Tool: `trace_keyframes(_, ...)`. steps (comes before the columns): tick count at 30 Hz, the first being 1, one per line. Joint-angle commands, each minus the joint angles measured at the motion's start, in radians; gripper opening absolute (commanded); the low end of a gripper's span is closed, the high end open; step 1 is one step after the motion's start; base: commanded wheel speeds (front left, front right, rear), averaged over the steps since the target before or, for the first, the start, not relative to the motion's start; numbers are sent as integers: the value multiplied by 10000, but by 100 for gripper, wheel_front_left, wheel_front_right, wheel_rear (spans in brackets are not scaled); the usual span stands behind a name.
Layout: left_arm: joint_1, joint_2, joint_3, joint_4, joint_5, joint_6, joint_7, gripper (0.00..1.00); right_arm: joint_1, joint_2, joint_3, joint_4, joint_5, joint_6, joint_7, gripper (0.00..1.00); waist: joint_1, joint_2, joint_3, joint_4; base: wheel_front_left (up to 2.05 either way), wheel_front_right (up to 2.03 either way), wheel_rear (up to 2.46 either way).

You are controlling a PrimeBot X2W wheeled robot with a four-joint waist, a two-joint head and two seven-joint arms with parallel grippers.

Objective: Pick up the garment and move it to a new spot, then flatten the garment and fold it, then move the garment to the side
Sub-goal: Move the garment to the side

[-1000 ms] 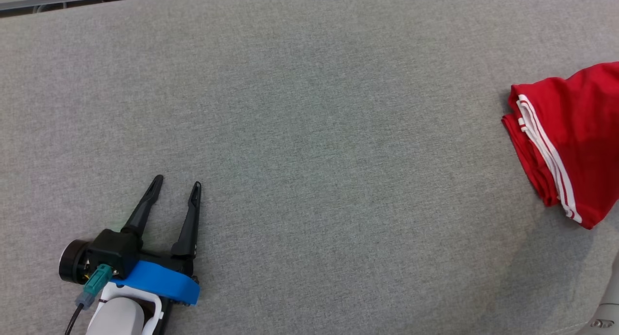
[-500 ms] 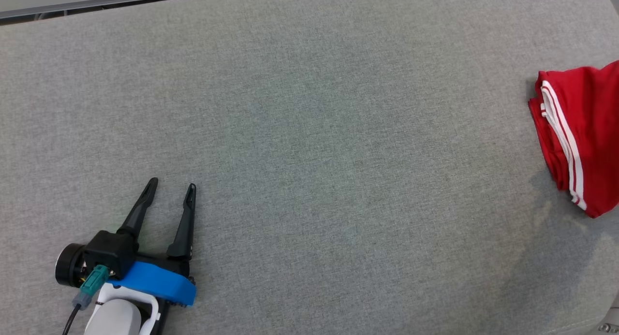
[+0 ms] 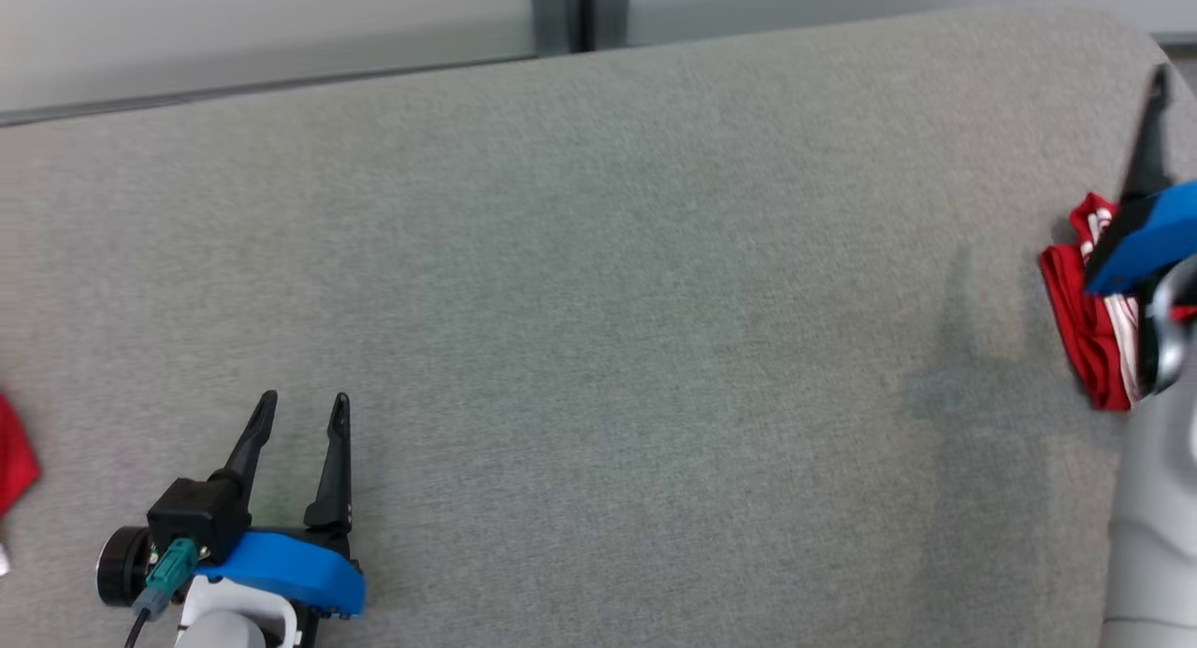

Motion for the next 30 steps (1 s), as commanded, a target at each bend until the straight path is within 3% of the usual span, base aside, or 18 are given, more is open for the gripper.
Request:
trace_keyframes(1,91,-92,177,73,80,31,-1,100,303,-41,321,278,389,-5,-329,100,-1,0,-165,94,0,0,0)
trace_keyframes(8,207,-402,814,395,327,30,-3,100,1170,-28,2092,2129,2510,-5,-2018,100,-1,0,-823,661,0,0,0)
trace_keyframes(13,304,-681,1163,577,443,30,-3,100,1912,-37,3309,3212,3506,-5,-2406,100,-1,0,-1245,1021,0,0,0)
trace_keyframes(21,839,-1040,1719,726,633,30,-1,100,3544,-54,4645,2583,4799,-5,-2435,100,-1,0,-1867,1195,0,0,0)
trace_keyframes(30,1563,-1324,1891,625,917,30,-1,100,4905,-39,4854,2054,5155,-4,-2438,100,-1,0,-2506,1165,0,0,0)
